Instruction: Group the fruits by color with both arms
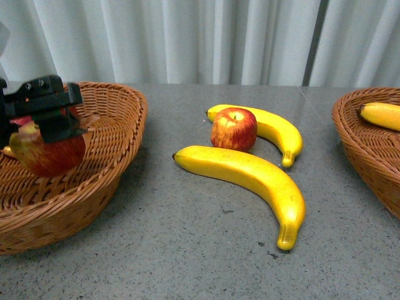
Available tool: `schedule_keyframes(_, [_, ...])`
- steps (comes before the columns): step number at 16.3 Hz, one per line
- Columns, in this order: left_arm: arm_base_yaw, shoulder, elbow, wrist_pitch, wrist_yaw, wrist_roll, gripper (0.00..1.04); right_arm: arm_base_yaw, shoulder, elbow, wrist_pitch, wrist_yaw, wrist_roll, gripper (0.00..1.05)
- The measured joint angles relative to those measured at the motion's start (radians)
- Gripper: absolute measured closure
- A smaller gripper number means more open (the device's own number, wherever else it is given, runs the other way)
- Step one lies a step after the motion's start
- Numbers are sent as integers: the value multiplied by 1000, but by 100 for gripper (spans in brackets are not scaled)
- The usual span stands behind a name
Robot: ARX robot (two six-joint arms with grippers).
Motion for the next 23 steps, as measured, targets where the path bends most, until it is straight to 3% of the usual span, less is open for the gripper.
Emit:
schedule_keyframes(2, [0,11,-21,13,-1,0,42,0,0,0,0,0,0,7])
schedule_keyframes(3, [0,7,-23,16,0,-1,36,0,0,0,0,0,0,7])
schedule_keyframes(6, [-19,-85,-29,14,2,0,7,0,0,0,0,0,0,7])
schedule_keyframes(9, [-97,-195,-1,31,-11,43,7,0,0,0,0,0,0,7])
schedule_keyframes(11, [-274,161,319,17,104,240,7,0,0,0,0,0,0,7])
schedule_keyframes(13, [-298,230,401,-2,158,277,7,0,0,0,0,0,0,7])
schedule_keyframes(23, [-325,436,573,-64,222,411,7,0,0,0,0,0,0,7])
